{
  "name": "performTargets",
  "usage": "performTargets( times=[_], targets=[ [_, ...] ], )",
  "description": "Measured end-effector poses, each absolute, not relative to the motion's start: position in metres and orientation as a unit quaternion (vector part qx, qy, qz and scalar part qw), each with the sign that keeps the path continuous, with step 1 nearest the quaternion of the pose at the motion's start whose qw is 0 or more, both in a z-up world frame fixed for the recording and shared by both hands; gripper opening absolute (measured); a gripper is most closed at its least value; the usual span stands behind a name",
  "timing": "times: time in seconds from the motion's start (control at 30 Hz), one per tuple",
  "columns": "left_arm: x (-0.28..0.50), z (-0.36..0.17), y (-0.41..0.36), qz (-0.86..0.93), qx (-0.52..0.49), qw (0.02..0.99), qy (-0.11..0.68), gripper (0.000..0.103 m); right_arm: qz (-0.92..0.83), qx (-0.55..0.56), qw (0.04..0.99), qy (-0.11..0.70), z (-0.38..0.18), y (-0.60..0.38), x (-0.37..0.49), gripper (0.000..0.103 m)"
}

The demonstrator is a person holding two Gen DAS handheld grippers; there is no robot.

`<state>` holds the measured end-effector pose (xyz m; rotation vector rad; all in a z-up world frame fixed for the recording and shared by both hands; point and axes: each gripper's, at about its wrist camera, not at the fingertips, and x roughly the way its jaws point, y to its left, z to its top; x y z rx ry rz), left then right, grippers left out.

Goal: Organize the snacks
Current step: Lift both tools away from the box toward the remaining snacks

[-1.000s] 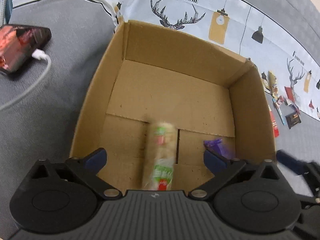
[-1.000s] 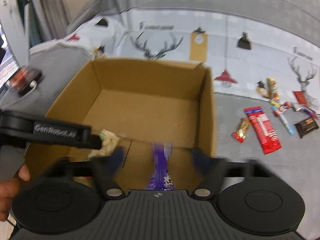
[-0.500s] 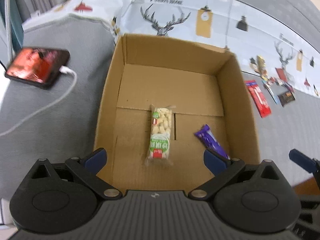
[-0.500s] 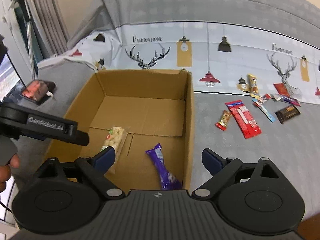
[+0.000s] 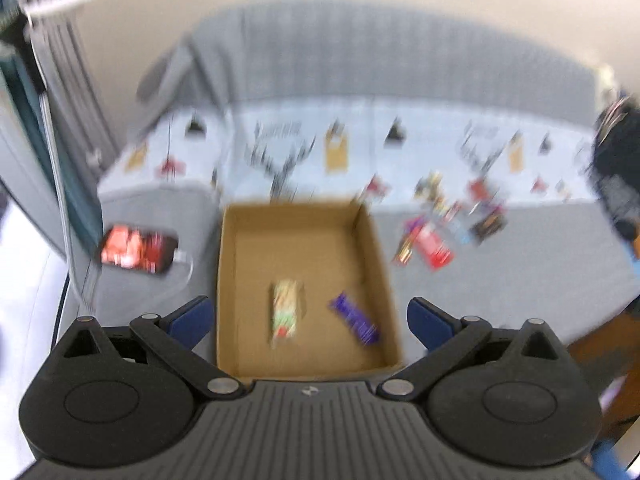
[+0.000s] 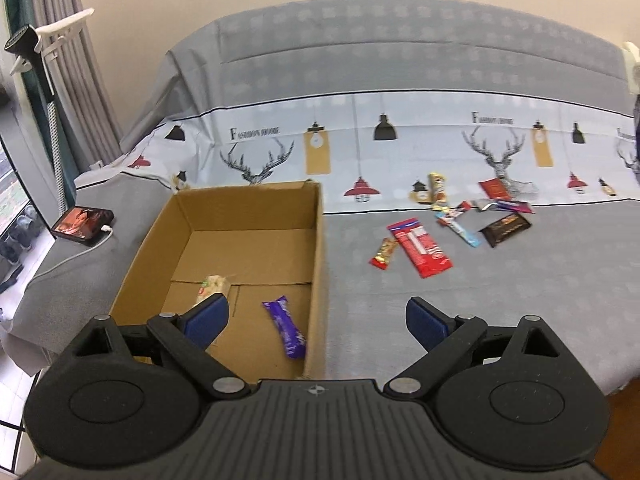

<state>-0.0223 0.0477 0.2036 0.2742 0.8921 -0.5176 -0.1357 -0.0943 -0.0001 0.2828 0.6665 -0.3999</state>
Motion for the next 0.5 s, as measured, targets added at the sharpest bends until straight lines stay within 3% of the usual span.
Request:
performTargets(
  times=[0.17, 0.5],
  targets=[
    [-0.059, 0.264, 0.044, -0.287, 0.097, 0.876, 0.375, 0.103, -0.209, 0.138, 0.916, 0.312, 0.005, -0.098, -0.155, 0.096],
    [-0.092, 0.307, 0.048, -0.304, 0.077, 0.895, 0.319, 0.103, -0.216, 0.140, 0.921, 0.292, 0.012, -0.101, -0.173, 0.096]
  ],
)
